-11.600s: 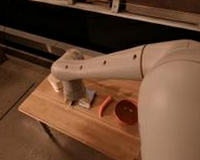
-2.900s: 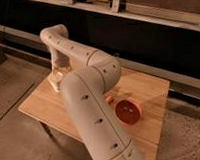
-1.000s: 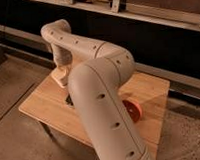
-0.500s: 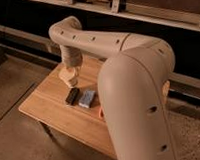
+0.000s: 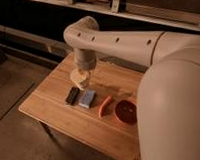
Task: Place the ceramic cup in the ceramic bowl
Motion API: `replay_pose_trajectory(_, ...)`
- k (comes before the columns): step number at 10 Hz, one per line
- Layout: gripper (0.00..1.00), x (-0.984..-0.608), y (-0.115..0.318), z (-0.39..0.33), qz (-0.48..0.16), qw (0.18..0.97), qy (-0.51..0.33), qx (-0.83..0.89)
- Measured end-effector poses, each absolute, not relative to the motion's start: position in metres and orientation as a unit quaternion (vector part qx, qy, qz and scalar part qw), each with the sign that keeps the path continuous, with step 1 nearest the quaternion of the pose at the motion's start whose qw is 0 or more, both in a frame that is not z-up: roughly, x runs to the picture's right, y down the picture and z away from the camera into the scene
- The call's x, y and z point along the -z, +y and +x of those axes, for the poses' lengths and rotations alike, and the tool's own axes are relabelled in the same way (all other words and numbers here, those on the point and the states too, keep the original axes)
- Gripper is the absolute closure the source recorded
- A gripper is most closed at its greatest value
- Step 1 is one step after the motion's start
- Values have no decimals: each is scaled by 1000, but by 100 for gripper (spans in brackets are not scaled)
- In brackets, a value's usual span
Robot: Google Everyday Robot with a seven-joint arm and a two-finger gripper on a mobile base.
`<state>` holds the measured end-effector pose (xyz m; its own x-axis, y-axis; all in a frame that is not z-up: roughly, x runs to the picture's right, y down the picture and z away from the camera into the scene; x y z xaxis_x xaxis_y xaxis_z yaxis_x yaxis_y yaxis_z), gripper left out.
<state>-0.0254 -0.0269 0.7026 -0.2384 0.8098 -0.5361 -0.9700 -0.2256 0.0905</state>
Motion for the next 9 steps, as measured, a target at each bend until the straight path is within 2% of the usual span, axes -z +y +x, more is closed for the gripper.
replay_pose_trajectory(3,100,-689,-11,27,-190,535,207,-797)
replay_pose_trajectory(9,100,-652,18,101,-167,482,212,-833)
